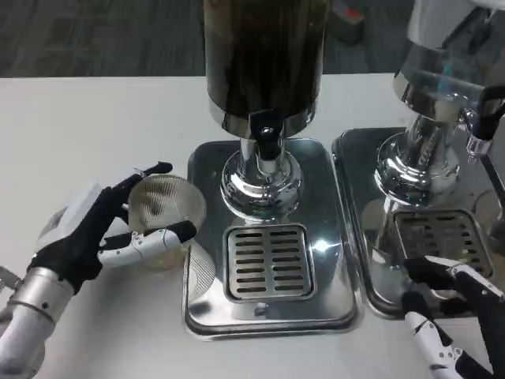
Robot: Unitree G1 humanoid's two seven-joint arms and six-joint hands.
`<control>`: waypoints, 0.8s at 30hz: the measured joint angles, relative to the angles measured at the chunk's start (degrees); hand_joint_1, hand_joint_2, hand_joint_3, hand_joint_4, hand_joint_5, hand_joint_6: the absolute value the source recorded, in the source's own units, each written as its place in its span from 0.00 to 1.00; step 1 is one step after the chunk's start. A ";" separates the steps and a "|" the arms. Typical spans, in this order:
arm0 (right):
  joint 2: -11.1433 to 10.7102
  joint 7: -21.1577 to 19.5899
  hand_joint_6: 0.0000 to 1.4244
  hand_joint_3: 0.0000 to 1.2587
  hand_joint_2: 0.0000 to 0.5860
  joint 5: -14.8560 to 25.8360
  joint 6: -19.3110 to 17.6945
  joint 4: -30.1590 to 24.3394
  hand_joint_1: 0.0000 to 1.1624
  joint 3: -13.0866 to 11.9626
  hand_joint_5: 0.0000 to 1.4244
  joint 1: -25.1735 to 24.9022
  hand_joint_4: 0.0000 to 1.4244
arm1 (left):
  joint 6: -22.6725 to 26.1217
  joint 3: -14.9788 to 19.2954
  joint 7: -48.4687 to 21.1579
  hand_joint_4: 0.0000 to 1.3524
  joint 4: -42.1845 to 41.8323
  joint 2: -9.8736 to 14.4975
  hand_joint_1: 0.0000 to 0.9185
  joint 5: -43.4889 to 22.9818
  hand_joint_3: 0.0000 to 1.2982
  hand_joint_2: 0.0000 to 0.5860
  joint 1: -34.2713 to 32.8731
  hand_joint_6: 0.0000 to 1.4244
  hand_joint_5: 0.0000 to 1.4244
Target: Grasp the cup under the faucet to collect the drink, then remove the cup.
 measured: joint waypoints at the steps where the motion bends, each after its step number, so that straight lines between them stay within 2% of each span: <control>1: 0.00 0.04 0.33 0.33 0.64 0.04 0.00 0.00 0.28 -0.05 0.25 -0.02 0.27 | 0.13 0.00 0.37 0.27 -0.15 0.00 0.33 0.19 0.21 0.07 0.01 0.49 0.36; 5: -0.01 0.26 0.33 0.33 0.64 0.12 0.00 -0.01 0.25 -0.10 0.25 -0.20 0.27 | 1.63 -0.14 2.39 0.27 -1.21 0.01 0.33 2.19 0.21 0.07 0.04 0.49 0.37; 9: -0.02 0.56 0.33 0.33 0.64 0.17 0.00 -0.01 0.24 -0.23 0.25 -0.27 0.27 | 3.03 -0.33 3.25 0.25 -1.99 0.02 0.33 2.53 0.19 0.07 0.36 0.41 0.34; 16: -0.04 0.82 0.33 0.34 0.64 0.21 0.00 -0.01 0.24 -0.48 0.25 -0.35 0.27 | 4.21 -1.05 3.90 0.20 -2.39 0.15 0.31 2.83 0.14 0.05 0.96 0.36 0.30; 21: -0.03 0.92 0.33 0.34 0.64 0.38 0.00 -0.01 0.24 -0.72 0.25 -0.35 0.27 | 4.92 -1.51 3.92 0.20 -2.49 0.50 0.31 3.85 0.13 0.04 1.03 0.36 0.29; 24: -0.03 1.07 0.33 0.34 0.64 0.60 0.01 -0.01 0.24 -0.87 0.25 -0.30 0.27 | 5.50 -1.95 3.93 0.21 -2.83 1.22 0.36 4.62 0.13 0.06 1.15 0.39 0.31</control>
